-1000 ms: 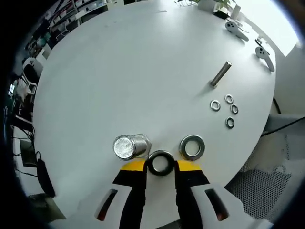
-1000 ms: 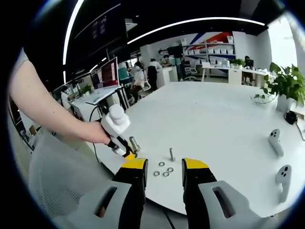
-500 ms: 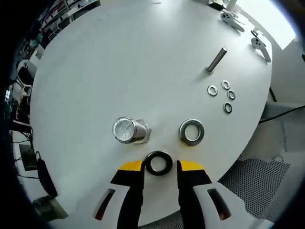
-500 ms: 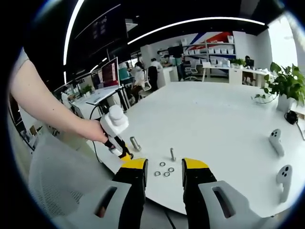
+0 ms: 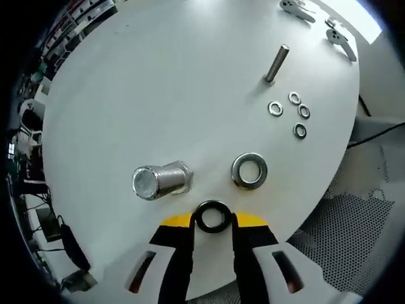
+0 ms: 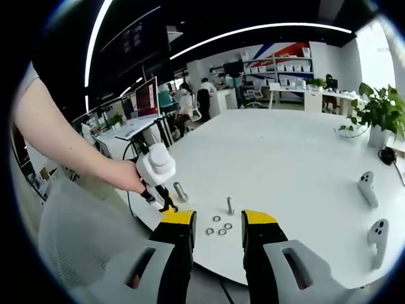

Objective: Place the washer onto the threaded stud by aligning its center hole with the stud, sliding it down to the base, and recovering from edge contact or off-axis alignment until the washer reaches the visible bottom stop.

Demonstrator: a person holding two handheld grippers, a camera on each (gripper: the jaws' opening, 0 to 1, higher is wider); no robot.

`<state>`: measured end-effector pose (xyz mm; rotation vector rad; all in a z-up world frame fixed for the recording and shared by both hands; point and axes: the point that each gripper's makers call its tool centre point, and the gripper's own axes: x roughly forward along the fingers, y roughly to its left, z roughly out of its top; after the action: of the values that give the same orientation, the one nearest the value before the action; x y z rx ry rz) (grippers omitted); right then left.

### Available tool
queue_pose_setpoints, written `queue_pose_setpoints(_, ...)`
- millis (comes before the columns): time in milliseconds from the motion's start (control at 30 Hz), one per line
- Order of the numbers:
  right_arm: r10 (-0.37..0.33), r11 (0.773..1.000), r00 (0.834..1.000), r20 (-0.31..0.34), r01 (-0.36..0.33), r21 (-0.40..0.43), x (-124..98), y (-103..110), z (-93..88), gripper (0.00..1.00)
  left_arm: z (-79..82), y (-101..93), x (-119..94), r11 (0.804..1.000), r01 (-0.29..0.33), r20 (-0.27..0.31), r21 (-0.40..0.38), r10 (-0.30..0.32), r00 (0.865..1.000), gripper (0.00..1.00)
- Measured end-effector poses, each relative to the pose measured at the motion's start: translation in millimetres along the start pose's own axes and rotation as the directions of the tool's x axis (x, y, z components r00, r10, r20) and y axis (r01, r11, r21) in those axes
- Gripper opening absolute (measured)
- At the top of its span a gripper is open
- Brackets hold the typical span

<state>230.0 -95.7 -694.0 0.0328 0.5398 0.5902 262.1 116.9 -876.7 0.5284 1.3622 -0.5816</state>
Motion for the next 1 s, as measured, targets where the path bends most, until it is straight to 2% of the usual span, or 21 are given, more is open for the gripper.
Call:
queue_pose_setpoints(333,0.001,1.000,1.000,-0.003,-0.001,-0.001,0.2,0.2,-0.6,0.31,-0.4,-0.3,-1.0,1.000,0.007,-0.008,0.022,-0.006,1.000,0.20)
queue_pose_setpoints(767,0.000,1.000,1.000,0.000,0.000,0.005,-0.3,-0.3,-0.3,0.31,-2.5,2.7,-2.4,1.000,0.008,0.054,0.002,-0.008,0.999,0.19)
queue_pose_setpoints(900,0.006,1.000,1.000,-0.004,-0.006,0.000,0.1,0.8,-0.6,0.31,-6.6,6.4,-3.9,0.999,-0.008,0.049,0.047,0.006,0.999,0.19)
queue_pose_setpoints(1000,0.005,1.000,1.000,-0.002,-0.005,0.001,0.0,0.8,-0.3,0.31,-8.1,12.5,-7.1,0.999,-0.011,0.062,0.034,0.009,0.998,0.19)
